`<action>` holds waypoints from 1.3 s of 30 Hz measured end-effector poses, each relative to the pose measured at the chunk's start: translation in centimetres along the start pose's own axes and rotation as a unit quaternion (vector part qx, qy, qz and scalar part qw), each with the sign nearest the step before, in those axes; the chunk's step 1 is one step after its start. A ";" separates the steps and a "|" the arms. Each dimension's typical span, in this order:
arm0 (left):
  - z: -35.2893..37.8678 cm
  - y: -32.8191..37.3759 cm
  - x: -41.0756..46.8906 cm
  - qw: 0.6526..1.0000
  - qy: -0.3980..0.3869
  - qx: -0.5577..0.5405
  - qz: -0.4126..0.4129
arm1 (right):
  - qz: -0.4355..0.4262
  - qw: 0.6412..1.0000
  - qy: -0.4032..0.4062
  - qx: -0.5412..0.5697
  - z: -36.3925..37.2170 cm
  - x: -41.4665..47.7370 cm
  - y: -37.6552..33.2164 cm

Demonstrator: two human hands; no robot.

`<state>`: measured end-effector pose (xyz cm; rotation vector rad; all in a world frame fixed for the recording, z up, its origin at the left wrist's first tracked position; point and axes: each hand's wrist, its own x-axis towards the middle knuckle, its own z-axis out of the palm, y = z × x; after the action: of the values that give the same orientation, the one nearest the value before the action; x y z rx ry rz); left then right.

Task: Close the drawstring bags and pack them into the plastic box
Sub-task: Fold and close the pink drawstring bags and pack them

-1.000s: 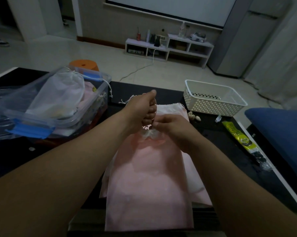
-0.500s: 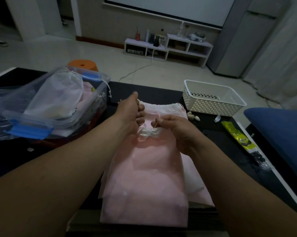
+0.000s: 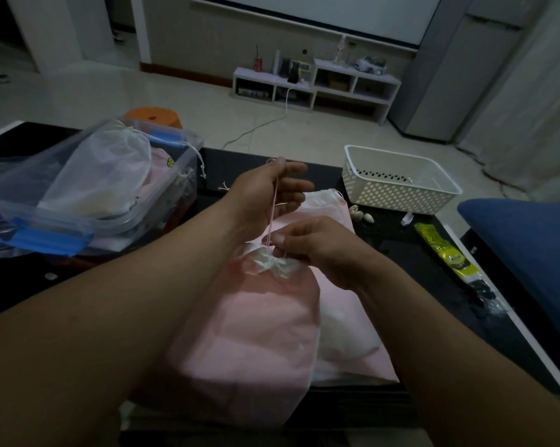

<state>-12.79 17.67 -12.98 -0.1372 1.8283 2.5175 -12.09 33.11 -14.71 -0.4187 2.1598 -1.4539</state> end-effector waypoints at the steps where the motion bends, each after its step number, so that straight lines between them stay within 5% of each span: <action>1: 0.1 -0.2 0.1 1.000 0.000 -0.001 0.003 | -0.003 1.000 -0.003 0.001 0.1 -0.1 0.0; 6: 0.4 -0.8 0.0 1.000 -0.015 -0.014 0.004 | -0.019 0.999 -0.004 -0.030 0.3 0.4 0.0; 9: -0.1 -0.6 -0.5 0.996 -0.024 0.074 -0.048 | -0.030 1.000 0.000 -0.002 -0.8 0.5 0.2; 17: -0.9 -2.3 -2.4 0.942 -0.095 0.322 -0.025 | -0.018 0.997 0.047 -0.050 -3.3 -0.1 -0.3; 25: -2.2 -2.8 -2.1 0.879 -0.139 0.456 0.013 | -0.011 0.987 0.091 -0.132 -2.7 -0.3 -0.1; 35: -1.8 -3.7 -2.3 0.744 -0.030 0.654 0.131 | -0.006 0.971 0.117 -0.210 -1.9 -0.1 -0.3; 39: -1.2 -3.7 -2.1 0.769 -0.044 0.628 0.113 | 0.000 0.973 0.128 -0.192 -2.1 -0.4 -0.6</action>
<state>-10.32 17.76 -16.70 0.2452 3.0800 0.8204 -12.92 34.70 -13.45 -0.3791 2.6617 -1.1352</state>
